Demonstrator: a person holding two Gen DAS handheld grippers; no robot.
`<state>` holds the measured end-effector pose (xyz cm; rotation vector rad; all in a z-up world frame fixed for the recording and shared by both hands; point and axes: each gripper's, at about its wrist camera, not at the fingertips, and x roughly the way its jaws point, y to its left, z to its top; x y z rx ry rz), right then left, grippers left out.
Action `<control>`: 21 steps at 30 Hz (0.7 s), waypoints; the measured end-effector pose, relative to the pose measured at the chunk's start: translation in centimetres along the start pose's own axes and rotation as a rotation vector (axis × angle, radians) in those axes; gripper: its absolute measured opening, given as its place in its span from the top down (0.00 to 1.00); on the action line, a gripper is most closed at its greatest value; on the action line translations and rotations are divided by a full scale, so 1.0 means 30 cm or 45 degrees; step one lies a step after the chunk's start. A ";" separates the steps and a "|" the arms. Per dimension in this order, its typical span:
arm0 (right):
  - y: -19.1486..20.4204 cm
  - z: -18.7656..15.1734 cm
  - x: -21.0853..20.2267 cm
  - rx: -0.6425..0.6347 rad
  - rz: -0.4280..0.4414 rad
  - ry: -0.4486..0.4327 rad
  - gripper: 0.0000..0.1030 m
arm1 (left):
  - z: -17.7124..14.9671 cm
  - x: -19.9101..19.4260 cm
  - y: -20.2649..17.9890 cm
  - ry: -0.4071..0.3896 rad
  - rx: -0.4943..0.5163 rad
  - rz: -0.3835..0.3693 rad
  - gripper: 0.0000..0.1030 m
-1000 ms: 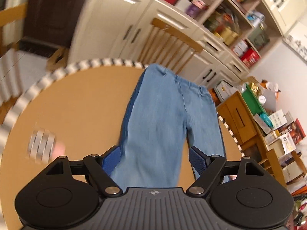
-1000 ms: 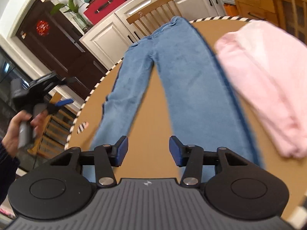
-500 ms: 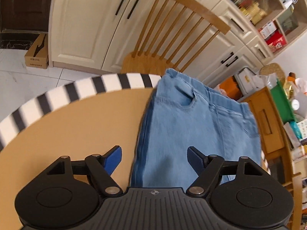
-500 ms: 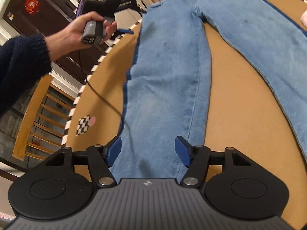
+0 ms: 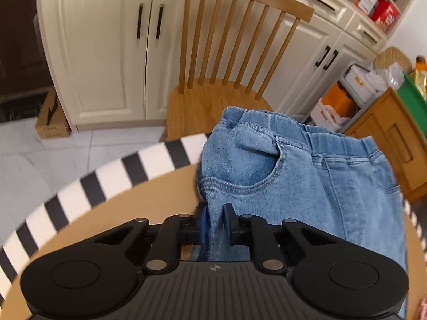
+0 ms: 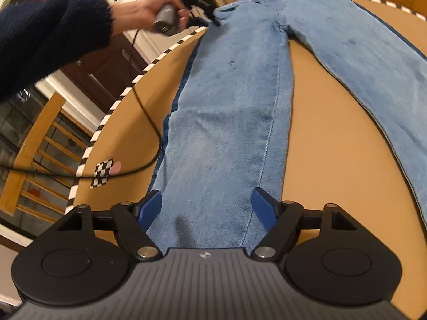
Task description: Fold clothes
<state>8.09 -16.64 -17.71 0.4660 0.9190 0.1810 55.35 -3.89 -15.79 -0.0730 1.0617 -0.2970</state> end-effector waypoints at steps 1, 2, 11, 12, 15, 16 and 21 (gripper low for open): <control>0.006 0.003 0.006 -0.014 0.002 0.003 0.25 | 0.008 0.005 -0.005 -0.004 -0.009 0.005 0.86; 0.010 0.005 0.011 -0.024 0.006 0.005 0.25 | 0.012 0.008 -0.009 -0.014 -0.019 0.014 0.86; -0.017 0.013 0.023 -0.003 0.079 -0.030 0.28 | -0.028 -0.045 -0.006 -0.094 -0.085 0.047 0.64; -0.027 0.016 0.014 0.016 0.082 -0.027 0.28 | -0.039 -0.070 0.005 -0.111 -0.101 0.029 0.57; -0.075 0.037 -0.044 0.140 0.086 -0.046 0.28 | -0.077 -0.172 0.029 -0.175 -0.099 -0.025 0.41; -0.096 0.042 -0.083 0.152 0.068 -0.062 0.28 | -0.095 -0.209 0.035 -0.185 -0.082 -0.047 0.30; -0.231 0.047 -0.321 0.167 -0.087 -0.150 0.25 | -0.275 -0.422 0.058 -0.152 0.021 -0.147 0.23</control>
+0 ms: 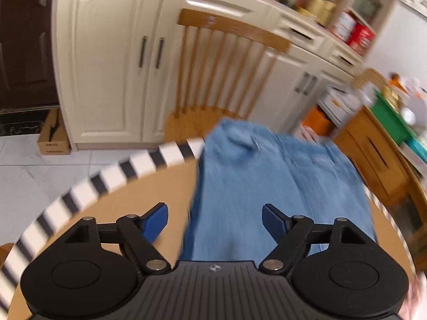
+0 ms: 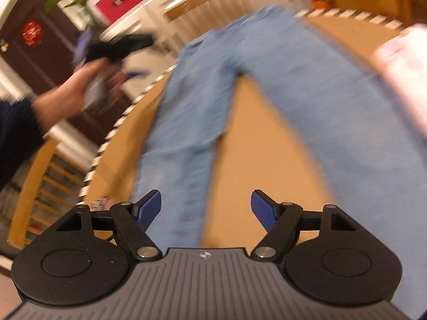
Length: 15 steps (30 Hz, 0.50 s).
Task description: Fold clothes
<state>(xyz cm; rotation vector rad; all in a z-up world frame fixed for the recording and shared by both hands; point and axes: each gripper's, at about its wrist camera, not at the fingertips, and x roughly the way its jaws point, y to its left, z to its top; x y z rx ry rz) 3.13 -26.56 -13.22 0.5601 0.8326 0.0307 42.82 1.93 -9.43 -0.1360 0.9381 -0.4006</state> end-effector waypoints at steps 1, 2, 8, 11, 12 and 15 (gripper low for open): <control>-0.045 0.005 -0.052 -0.005 -0.045 -0.017 0.25 | -0.044 -0.046 -0.004 0.017 0.005 -0.025 0.23; -0.090 0.009 -0.105 -0.010 -0.090 -0.033 0.25 | -0.095 -0.089 -0.015 0.047 0.006 -0.046 0.23; -0.424 0.009 -0.379 0.104 -0.187 -0.060 0.53 | -0.476 -0.362 -0.168 0.157 -0.039 -0.232 0.22; -0.591 0.009 -0.452 0.245 -0.088 -0.042 0.54 | -0.697 -0.485 -0.318 0.187 -0.080 -0.297 0.21; -0.633 0.007 -0.456 0.252 -0.050 -0.019 0.54 | -0.767 -0.515 -0.367 0.185 -0.100 -0.296 0.20; -0.721 -0.001 -0.437 0.162 -0.005 0.081 0.54 | -0.983 -0.580 -0.549 0.176 -0.152 -0.209 0.19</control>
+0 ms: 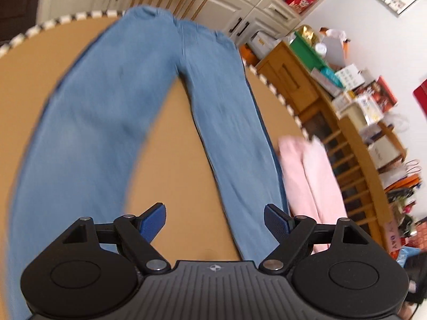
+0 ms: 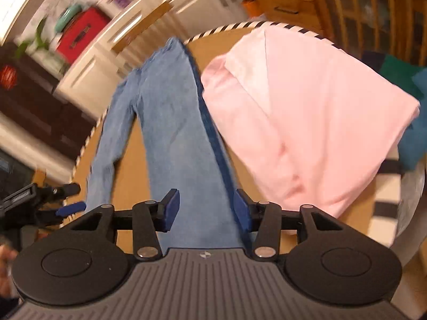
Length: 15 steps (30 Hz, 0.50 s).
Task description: Fold clothes
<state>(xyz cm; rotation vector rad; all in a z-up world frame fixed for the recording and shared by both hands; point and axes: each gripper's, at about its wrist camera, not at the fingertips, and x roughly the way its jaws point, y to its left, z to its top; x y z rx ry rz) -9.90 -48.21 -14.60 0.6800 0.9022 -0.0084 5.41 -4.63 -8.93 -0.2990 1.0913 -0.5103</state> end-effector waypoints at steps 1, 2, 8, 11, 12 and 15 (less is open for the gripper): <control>-0.029 0.002 0.006 -0.030 0.012 0.034 0.55 | -0.080 0.002 -0.055 -0.007 -0.021 0.034 0.19; -0.055 0.003 0.012 -0.059 0.027 0.070 0.56 | -0.161 0.014 -0.110 -0.014 -0.060 0.067 0.19; -0.105 0.009 0.025 -0.181 0.118 0.236 0.56 | -0.440 0.126 -0.323 0.115 -0.212 0.344 0.21; -0.106 0.021 0.033 -0.200 0.159 0.272 0.55 | -0.484 0.136 -0.385 0.132 -0.190 0.452 0.21; -0.104 0.022 0.036 -0.201 0.167 0.285 0.55 | -0.490 0.135 -0.402 0.128 -0.168 0.490 0.21; -0.094 0.016 0.046 -0.218 0.173 0.310 0.55 | -0.487 0.146 -0.427 0.131 -0.149 0.527 0.21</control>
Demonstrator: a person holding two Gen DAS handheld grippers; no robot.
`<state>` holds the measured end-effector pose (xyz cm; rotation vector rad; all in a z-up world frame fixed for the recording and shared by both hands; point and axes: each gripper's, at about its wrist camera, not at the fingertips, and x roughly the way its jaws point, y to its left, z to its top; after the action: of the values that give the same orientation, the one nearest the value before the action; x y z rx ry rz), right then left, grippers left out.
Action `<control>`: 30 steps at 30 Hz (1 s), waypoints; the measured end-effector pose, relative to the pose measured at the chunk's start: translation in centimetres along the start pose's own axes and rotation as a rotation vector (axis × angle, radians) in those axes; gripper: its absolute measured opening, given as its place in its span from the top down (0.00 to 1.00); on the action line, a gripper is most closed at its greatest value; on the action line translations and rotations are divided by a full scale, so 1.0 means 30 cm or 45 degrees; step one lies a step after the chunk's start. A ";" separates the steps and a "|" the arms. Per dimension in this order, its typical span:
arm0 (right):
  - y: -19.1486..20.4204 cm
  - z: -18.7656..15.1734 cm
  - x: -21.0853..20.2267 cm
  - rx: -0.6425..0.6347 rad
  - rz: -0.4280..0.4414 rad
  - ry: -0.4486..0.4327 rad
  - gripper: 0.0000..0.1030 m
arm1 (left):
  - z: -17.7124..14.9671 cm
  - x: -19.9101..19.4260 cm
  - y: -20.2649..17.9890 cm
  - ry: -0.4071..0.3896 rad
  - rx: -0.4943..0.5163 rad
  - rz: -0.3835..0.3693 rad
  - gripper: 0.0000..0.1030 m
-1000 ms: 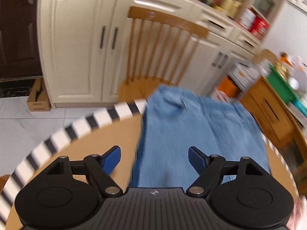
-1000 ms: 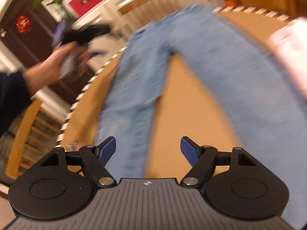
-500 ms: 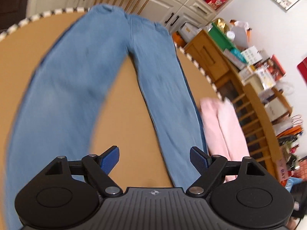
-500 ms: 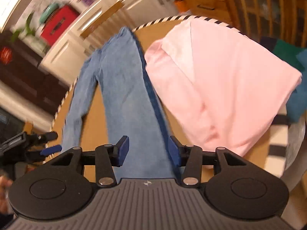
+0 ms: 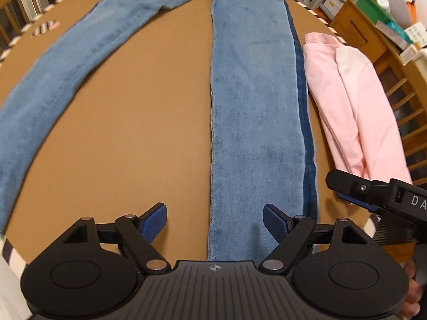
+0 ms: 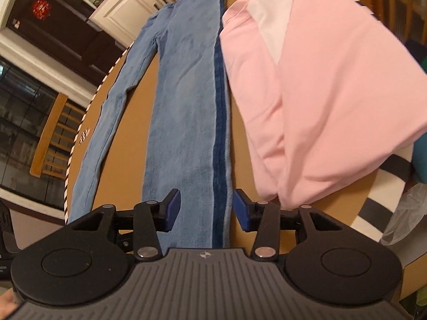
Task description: Fold clothes
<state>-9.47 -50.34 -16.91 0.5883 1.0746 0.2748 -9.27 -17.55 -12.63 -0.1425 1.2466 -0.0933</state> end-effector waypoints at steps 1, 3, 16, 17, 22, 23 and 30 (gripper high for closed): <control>0.004 -0.004 0.001 -0.009 -0.005 0.007 0.55 | 0.005 0.006 -0.004 0.008 -0.008 -0.001 0.21; 0.010 -0.009 0.001 -0.009 -0.015 0.014 0.55 | 0.017 0.023 -0.002 0.036 -0.026 -0.008 0.21; 0.098 0.183 -0.020 -0.206 0.030 -0.013 0.45 | 0.100 -0.033 -0.099 -0.065 -0.089 0.045 0.21; 0.091 0.205 -0.019 -0.220 0.045 -0.007 0.45 | 0.104 -0.030 -0.118 -0.063 -0.110 0.051 0.21; 0.030 0.361 0.029 -0.289 0.188 0.089 0.44 | 0.122 0.030 -0.237 -0.032 -0.258 0.142 0.21; 0.020 0.390 0.039 -0.312 0.206 0.118 0.46 | 0.122 0.042 -0.259 -0.028 -0.309 0.167 0.21; -0.034 0.567 0.040 -0.421 0.355 0.221 0.49 | 0.096 0.061 -0.349 -0.013 -0.609 0.276 0.21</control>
<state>6.06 -55.97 -12.55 0.4196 1.0835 0.7431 -5.89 -27.98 -11.78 -0.4188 1.2492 0.3955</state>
